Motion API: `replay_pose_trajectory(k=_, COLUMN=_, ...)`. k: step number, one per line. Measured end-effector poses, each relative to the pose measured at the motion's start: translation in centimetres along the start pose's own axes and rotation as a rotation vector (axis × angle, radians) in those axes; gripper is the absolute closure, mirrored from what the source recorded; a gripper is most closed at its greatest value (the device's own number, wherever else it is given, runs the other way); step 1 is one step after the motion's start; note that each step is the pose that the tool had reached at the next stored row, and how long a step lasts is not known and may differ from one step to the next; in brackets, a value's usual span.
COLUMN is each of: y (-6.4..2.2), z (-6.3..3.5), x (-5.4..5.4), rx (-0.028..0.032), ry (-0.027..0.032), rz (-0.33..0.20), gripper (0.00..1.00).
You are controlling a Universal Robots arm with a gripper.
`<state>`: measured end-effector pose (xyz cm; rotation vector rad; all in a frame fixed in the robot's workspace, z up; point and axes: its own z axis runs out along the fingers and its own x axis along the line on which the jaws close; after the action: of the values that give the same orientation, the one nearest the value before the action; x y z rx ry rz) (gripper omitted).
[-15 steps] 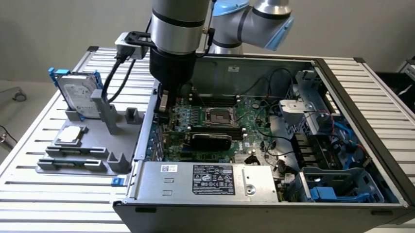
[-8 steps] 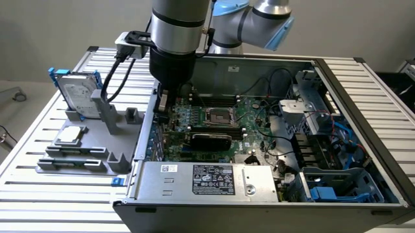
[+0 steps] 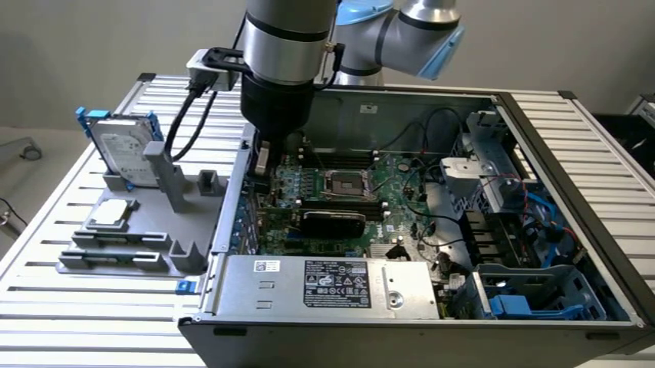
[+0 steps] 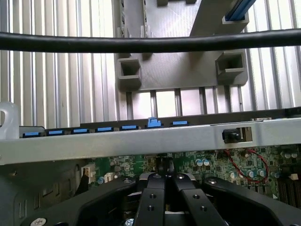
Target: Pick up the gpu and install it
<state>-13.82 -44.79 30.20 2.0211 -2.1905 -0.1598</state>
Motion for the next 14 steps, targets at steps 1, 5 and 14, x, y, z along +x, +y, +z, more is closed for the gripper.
replay_pose_trajectory(k=1, y=-0.02, z=0.1, x=0.0, rx=-0.0001, ry=0.0008, rz=0.0, gripper=0.89)
replay_pose_trajectory(k=5, y=-0.14, z=0.74, x=0.0, rx=0.0002, ry=0.0051, rz=0.001, gripper=0.89)
replay_pose_trajectory(k=14, y=0.05, z=1.12, x=0.0, rx=0.0004, ry=0.0067, rz=0.002, gripper=0.89)
